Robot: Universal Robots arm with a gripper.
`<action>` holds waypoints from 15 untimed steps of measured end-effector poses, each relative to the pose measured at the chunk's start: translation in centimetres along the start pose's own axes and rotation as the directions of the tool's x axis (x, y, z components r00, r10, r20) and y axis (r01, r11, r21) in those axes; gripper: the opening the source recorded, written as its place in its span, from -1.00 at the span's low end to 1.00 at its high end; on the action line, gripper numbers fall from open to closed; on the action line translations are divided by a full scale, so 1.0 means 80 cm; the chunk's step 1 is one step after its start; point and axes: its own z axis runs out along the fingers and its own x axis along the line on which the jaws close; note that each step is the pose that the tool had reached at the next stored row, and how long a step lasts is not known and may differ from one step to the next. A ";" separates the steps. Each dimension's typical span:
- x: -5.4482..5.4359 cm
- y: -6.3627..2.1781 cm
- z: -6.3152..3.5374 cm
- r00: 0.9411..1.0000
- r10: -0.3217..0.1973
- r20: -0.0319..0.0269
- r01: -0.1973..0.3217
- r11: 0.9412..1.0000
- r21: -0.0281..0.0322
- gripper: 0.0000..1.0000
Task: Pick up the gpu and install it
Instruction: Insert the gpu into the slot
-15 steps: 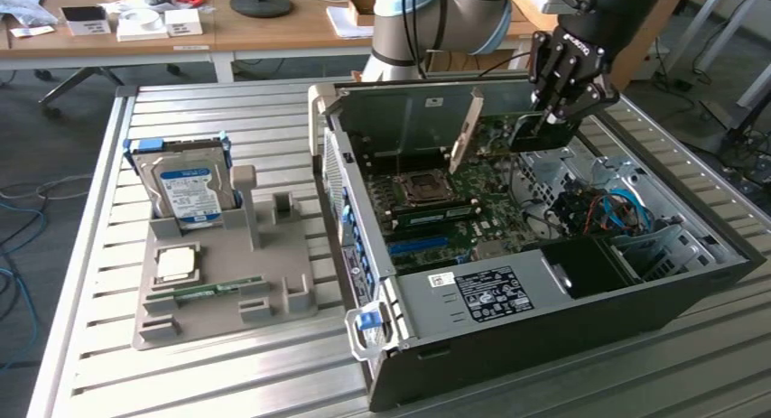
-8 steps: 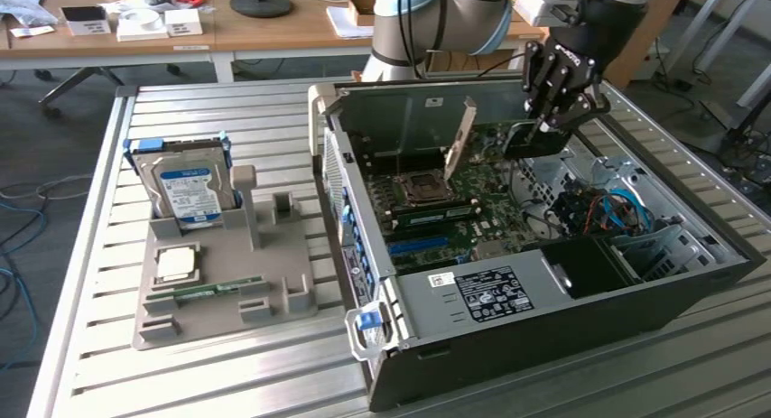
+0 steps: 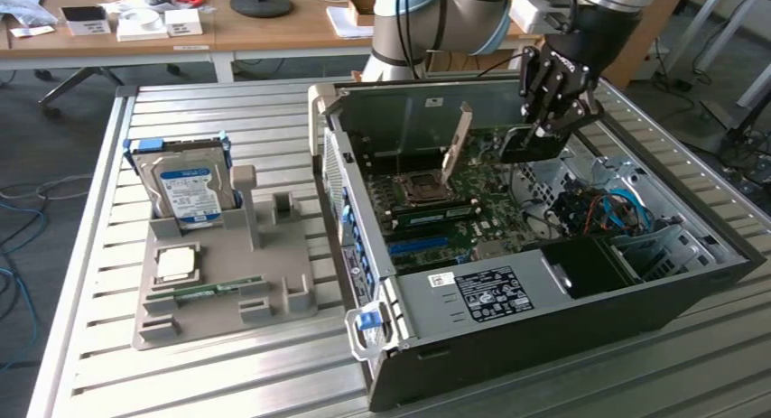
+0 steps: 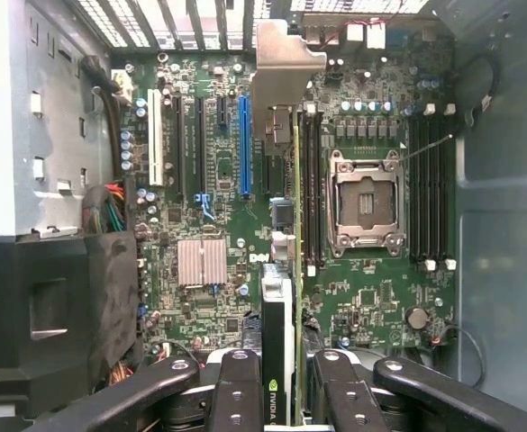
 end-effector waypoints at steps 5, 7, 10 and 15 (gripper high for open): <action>0.000 0.001 0.004 1.000 0.001 0.000 -0.001 1.000 0.000 -0.47; 0.000 0.002 0.007 1.000 0.000 0.000 0.000 1.000 0.000 -0.47; 0.001 0.004 0.013 1.000 0.002 0.000 -0.002 1.000 0.000 -0.47; 0.001 0.009 0.017 1.000 0.003 0.000 -0.003 1.000 0.000 -0.47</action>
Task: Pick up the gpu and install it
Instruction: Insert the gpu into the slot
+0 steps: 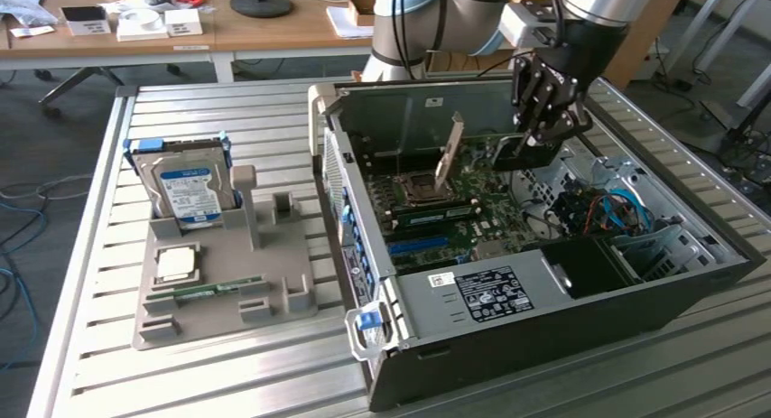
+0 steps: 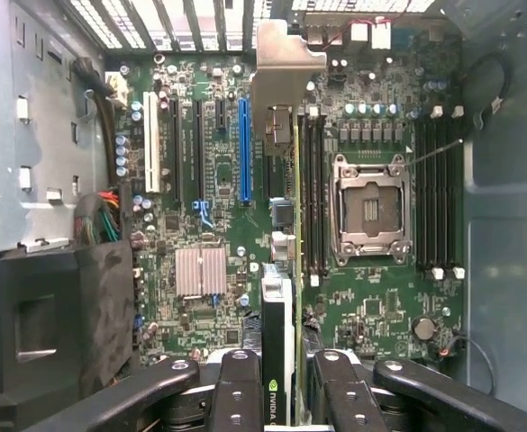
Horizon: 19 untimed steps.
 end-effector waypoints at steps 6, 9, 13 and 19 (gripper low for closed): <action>0.001 0.014 0.005 1.000 0.000 0.000 0.000 1.000 0.000 -0.47; 0.002 0.021 0.008 1.000 0.000 0.000 0.000 1.000 0.000 -0.47; 0.003 0.026 0.012 1.000 0.000 0.000 0.000 1.000 0.000 -0.47; 0.005 0.031 0.023 1.000 0.000 0.000 0.000 1.000 0.000 -0.47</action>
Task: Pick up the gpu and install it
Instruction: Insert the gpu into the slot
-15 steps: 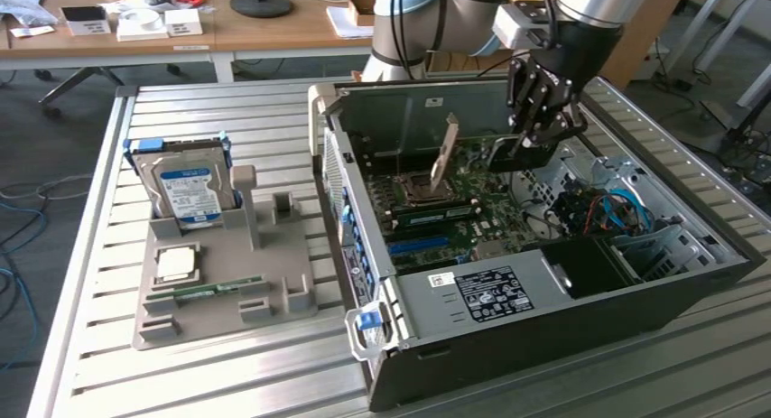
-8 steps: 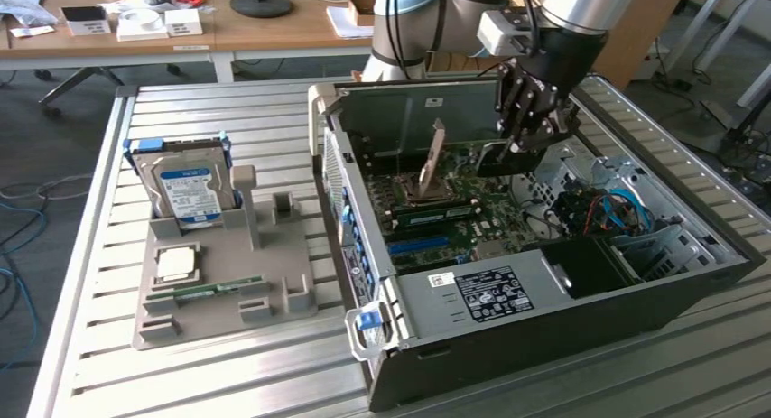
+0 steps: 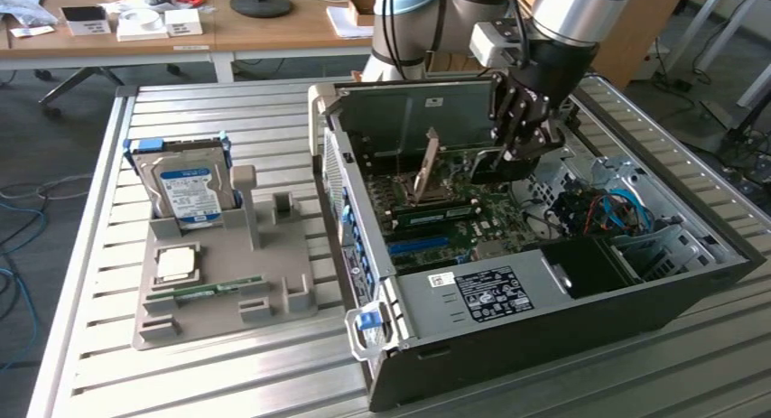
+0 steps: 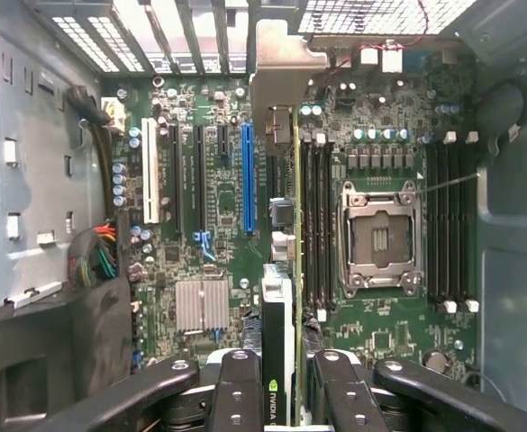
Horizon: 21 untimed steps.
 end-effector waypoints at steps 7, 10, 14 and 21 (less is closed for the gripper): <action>0.000 0.001 0.001 1.000 0.000 0.000 0.000 1.000 0.000 -0.47; 0.000 0.001 0.004 1.000 0.000 0.000 0.000 1.000 0.000 -0.47; 0.001 0.001 0.011 1.000 0.000 0.000 0.000 1.000 0.000 -0.47; 0.006 0.002 0.013 1.000 0.000 0.000 0.000 1.000 0.000 -0.47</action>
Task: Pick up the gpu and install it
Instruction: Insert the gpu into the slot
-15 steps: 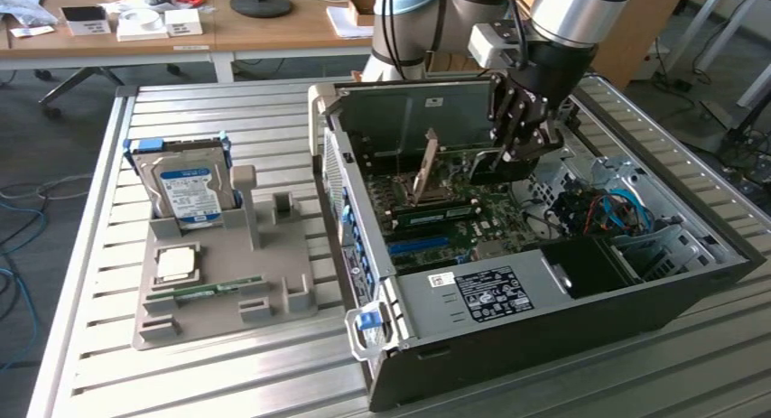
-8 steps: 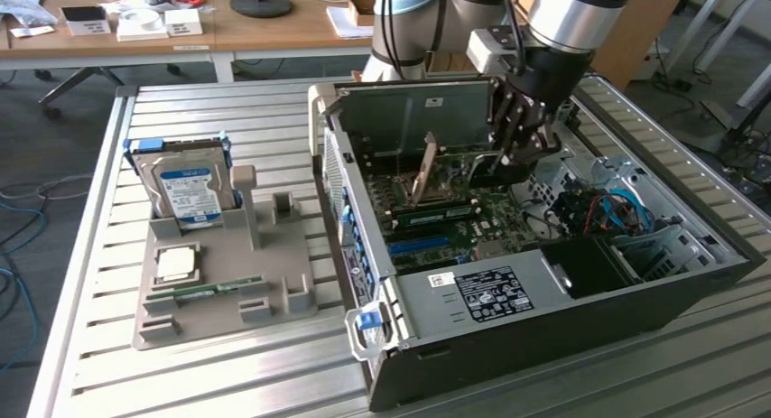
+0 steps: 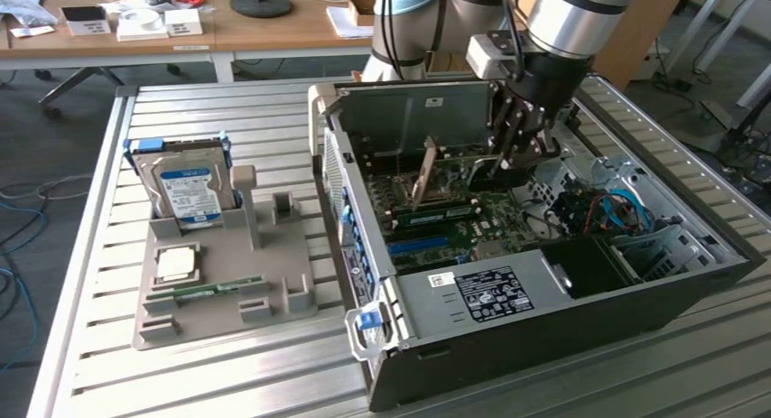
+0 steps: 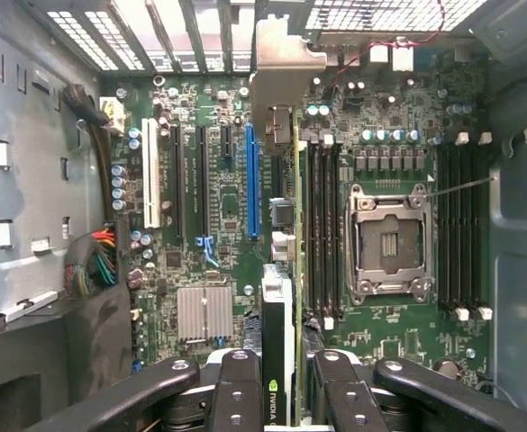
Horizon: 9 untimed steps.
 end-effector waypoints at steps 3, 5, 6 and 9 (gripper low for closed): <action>0.001 0.001 0.002 1.000 0.000 0.000 0.000 1.000 0.000 -0.47; 0.002 0.003 0.006 1.000 0.000 0.000 0.000 1.000 0.000 -0.47; 0.002 0.003 0.009 1.000 0.000 0.000 0.000 1.000 0.000 -0.47; 0.003 0.005 0.014 1.000 0.000 0.000 0.000 1.000 0.000 -0.47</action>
